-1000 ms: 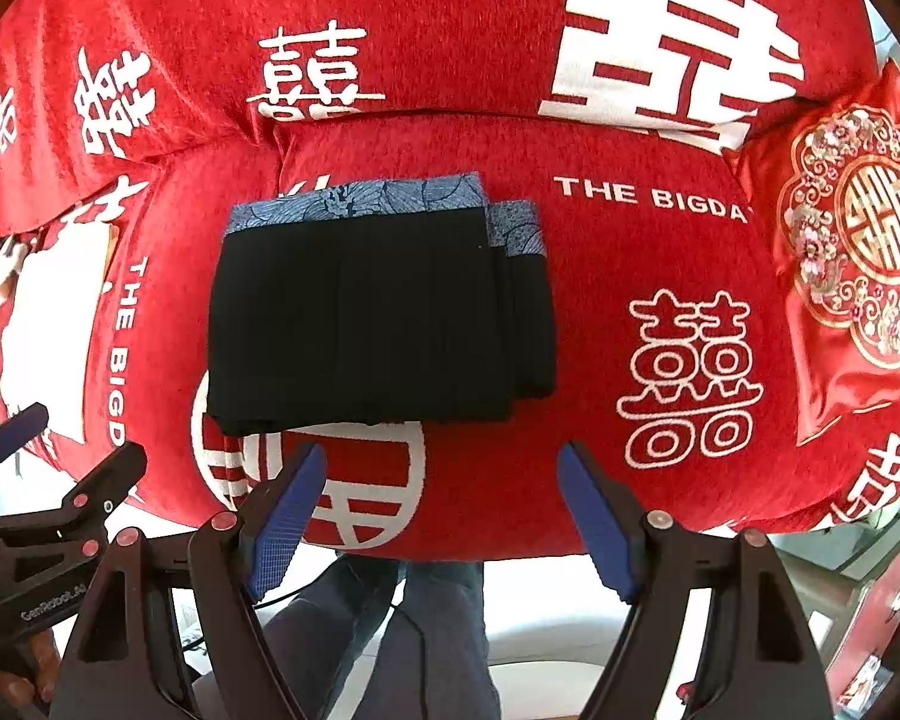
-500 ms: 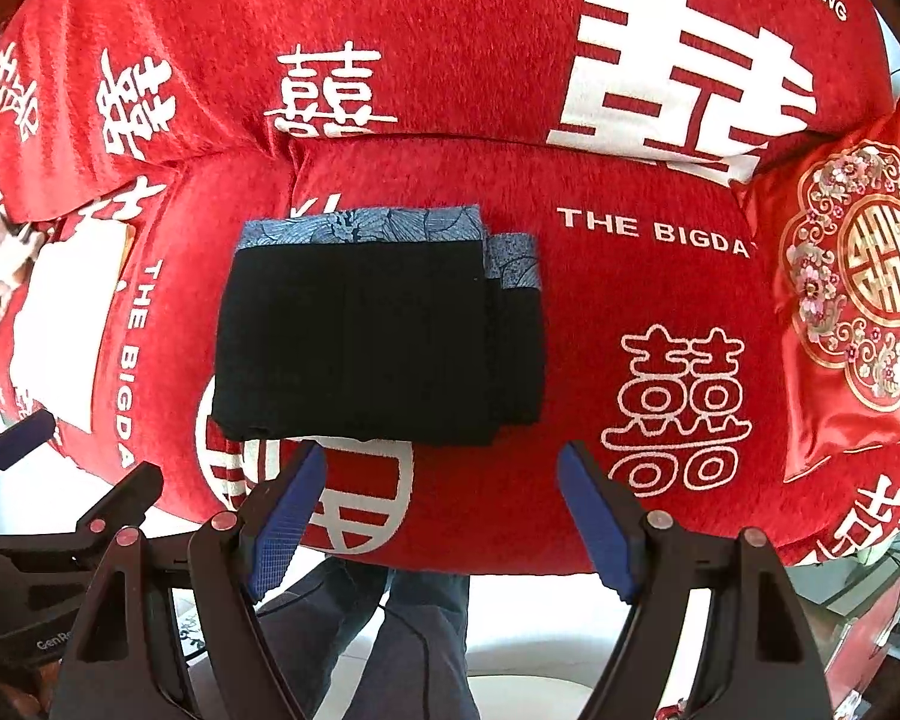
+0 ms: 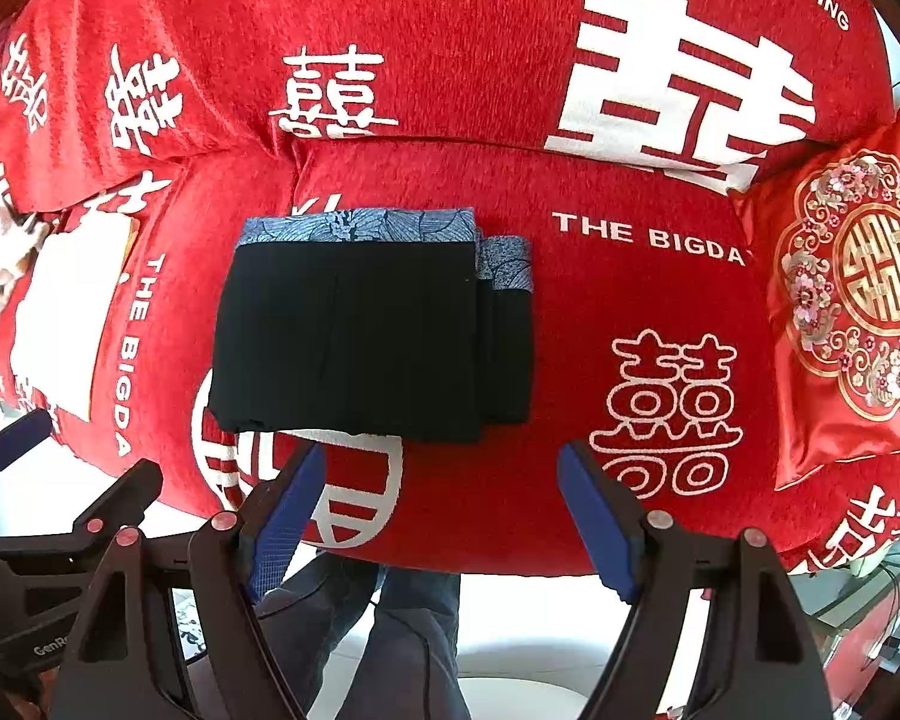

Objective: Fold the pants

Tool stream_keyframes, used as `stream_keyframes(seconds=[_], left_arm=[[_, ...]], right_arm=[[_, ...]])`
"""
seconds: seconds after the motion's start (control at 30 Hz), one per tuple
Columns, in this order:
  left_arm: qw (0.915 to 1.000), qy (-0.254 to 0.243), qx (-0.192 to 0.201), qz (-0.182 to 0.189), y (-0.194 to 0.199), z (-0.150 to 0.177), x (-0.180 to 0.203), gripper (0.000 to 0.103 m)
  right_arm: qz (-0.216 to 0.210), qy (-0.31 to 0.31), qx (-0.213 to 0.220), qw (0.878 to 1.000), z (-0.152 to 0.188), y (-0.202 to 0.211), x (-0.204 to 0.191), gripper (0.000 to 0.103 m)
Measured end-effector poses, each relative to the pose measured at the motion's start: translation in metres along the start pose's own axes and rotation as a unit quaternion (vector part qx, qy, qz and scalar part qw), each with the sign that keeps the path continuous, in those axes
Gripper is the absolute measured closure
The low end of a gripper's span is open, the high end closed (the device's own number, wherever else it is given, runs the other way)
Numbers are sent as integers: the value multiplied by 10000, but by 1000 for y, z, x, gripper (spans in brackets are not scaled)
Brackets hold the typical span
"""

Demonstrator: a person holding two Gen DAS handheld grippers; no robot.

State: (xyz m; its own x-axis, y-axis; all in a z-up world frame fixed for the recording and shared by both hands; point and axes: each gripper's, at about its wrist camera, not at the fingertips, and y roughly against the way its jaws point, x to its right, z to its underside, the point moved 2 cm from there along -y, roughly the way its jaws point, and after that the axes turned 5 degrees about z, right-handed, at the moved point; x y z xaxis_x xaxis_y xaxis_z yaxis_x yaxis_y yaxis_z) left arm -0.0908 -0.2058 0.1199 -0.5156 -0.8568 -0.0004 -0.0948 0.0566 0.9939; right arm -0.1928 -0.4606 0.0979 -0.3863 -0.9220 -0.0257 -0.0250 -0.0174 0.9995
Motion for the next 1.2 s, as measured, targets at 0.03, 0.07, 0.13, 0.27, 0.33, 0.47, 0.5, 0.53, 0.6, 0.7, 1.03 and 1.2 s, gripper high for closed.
stream_keyframes(seconds=[0.03, 0.07, 0.13, 0.27, 0.33, 0.47, 0.5, 0.53, 0.6, 0.7, 1.03, 1.2], left_arm=[[10000, 6, 6, -12, 1, 0, 1, 1], [10000, 8, 10, -20, 1, 1, 1, 1], [10000, 28, 21, -23, 2, 1, 2, 1], [10000, 48, 44, -52, 4, 0, 2, 1], [9999, 55, 49, -69, 4, 0, 3, 1], [10000, 53, 46, -69, 4, 1, 3, 1], [10000, 52, 45, -64, 4, 1, 3, 1], [10000, 50, 40, -60, 4, 1, 4, 1], [10000, 48, 35, -56, 4, 1, 4, 1], [10000, 39, 47, -62, 4, 2, 6, 1], [9999, 77, 90, -85, 4, -2, 5, 1], [9999, 93, 104, -57, 4, -3, 5, 1]], right_arm=[[-2, 6, 4, 10000, 0, 0, 0, 21], [-3, 5, 4, 10000, 1, 0, 0, 21], [-9, 17, 14, 10000, 1, 1, 0, 21], [-22, 62, 38, 10000, -1, 2, 1, 21], [-22, 72, 42, 10000, -2, 3, 1, 21], [-24, 65, 37, 10000, -1, 2, 1, 21], [-24, 72, 35, 10000, -1, 2, 1, 21], [-24, 73, 36, 10000, -1, 2, 2, 21], [-34, 72, 25, 10000, -1, 2, 2, 21], [-38, 75, 23, 10000, -2, 2, 2, 21], [-48, 82, 22, 10000, -1, 1, 1, 21], [-45, 73, -13, 10000, -1, -1, 1, 21]])
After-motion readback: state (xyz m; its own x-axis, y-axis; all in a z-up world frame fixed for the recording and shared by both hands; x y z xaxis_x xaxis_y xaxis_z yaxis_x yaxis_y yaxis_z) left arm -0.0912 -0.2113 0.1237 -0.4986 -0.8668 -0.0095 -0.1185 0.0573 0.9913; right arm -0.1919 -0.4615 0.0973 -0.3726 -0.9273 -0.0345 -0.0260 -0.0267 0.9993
